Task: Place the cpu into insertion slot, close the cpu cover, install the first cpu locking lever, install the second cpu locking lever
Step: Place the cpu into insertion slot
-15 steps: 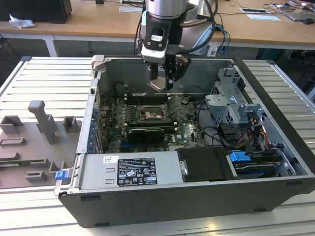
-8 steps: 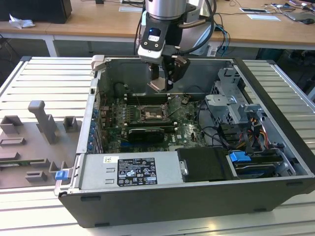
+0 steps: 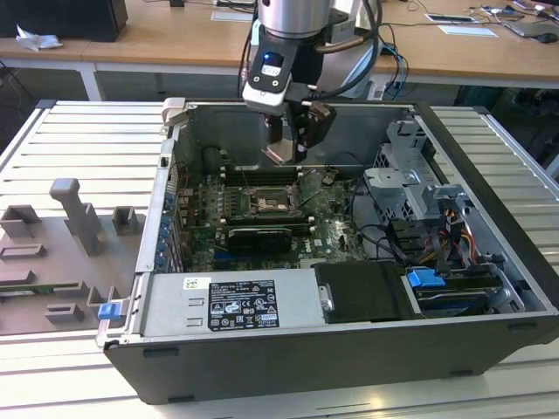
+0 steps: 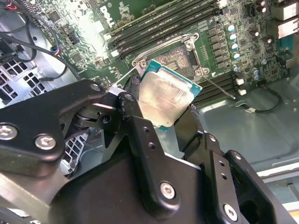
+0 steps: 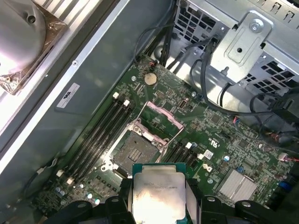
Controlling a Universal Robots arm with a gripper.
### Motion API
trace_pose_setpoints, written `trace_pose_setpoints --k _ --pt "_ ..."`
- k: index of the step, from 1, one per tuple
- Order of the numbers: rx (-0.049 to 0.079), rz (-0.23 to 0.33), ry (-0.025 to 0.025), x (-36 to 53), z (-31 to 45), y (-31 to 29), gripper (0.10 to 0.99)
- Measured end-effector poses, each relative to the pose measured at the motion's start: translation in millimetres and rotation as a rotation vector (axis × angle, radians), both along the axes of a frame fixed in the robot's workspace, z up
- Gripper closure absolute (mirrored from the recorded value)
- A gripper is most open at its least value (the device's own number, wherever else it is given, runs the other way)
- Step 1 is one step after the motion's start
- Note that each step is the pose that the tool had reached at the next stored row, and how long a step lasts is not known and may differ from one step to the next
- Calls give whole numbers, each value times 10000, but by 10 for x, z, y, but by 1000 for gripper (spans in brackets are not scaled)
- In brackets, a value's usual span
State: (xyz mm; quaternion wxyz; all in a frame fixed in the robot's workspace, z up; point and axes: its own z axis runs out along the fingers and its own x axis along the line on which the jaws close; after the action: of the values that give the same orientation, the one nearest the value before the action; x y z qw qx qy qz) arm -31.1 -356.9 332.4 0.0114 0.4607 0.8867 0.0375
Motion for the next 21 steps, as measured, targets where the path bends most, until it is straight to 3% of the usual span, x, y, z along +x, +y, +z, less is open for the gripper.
trace_pose_setpoints --k 21 --pt "-1 -112 6 0 -82 0 545"
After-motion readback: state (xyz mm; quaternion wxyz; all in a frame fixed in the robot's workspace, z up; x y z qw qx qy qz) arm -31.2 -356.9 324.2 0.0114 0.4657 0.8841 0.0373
